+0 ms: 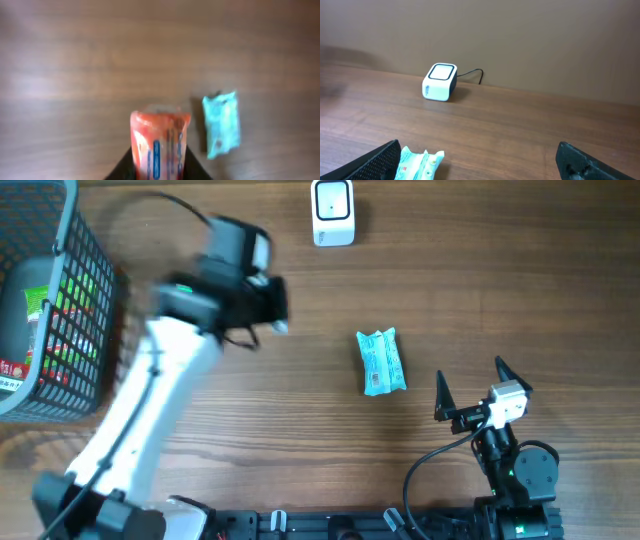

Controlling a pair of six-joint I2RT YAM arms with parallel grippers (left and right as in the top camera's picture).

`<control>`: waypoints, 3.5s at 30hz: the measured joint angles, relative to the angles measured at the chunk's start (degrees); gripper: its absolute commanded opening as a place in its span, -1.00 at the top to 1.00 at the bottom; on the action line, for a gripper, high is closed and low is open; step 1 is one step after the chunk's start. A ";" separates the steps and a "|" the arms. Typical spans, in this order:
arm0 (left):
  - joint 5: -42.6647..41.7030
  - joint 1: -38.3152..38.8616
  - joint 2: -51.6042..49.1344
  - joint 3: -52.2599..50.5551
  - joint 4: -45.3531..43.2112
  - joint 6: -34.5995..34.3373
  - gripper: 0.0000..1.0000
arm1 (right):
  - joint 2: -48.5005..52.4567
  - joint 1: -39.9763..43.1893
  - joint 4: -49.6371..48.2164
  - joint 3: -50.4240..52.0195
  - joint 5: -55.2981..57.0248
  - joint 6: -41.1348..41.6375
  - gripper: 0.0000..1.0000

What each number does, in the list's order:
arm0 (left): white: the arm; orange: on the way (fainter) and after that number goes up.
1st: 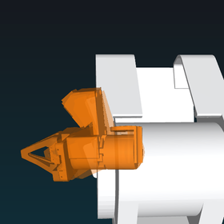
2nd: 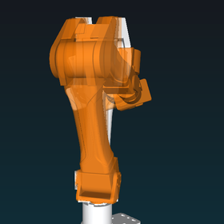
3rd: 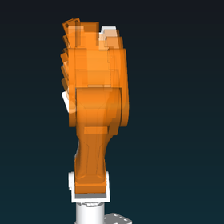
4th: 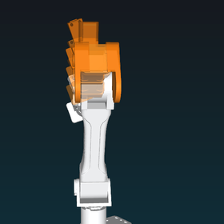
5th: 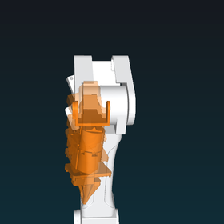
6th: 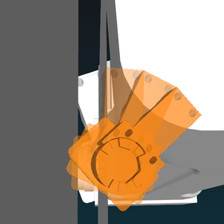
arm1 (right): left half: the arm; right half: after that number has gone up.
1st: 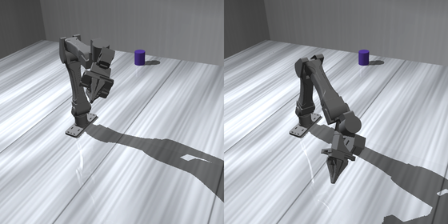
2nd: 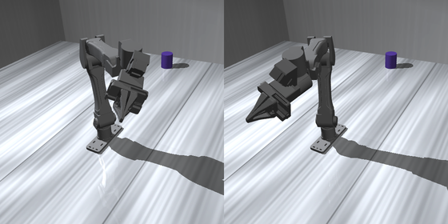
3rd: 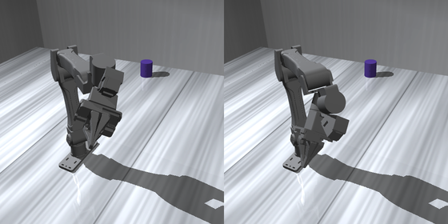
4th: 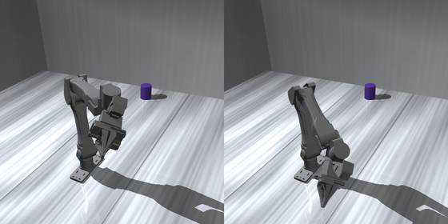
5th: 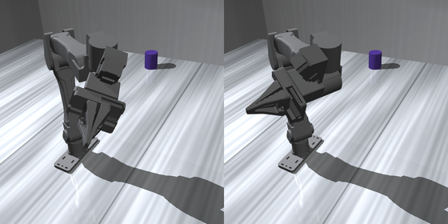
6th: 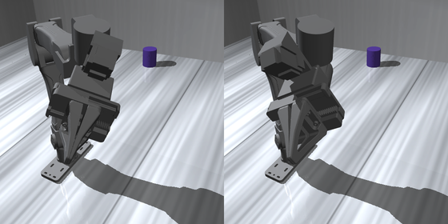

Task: Scan the item barcode
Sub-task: 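Place the small orange box beside the green packet with the left gripper, then reach the left gripper into the basket and grasp the green snack bag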

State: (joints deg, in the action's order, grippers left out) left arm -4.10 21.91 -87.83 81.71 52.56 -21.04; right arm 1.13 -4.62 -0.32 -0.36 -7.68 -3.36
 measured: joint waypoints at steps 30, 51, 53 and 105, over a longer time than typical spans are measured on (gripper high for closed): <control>12.07 20.79 -18.18 -18.25 -29.14 -13.94 -1.00 | 0.00 0.00 -0.04 0.00 0.02 0.00 -1.00; 17.55 -52.65 -7.58 28.83 5.09 7.56 -1.00 | 0.00 0.00 -0.04 0.00 0.00 0.00 -0.99; 16.02 -59.36 -7.96 28.83 5.05 8.57 -1.00 | 0.00 0.00 -0.07 0.00 0.02 0.00 -0.99; -2.95 -54.77 1.92 48.13 3.34 16.85 0.92 | 0.00 0.00 -0.07 0.00 0.02 0.00 -1.00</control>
State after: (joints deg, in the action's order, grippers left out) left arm -7.05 -32.86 -85.91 129.84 55.90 -4.19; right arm 1.13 -4.62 -0.38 -0.36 -7.66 -3.36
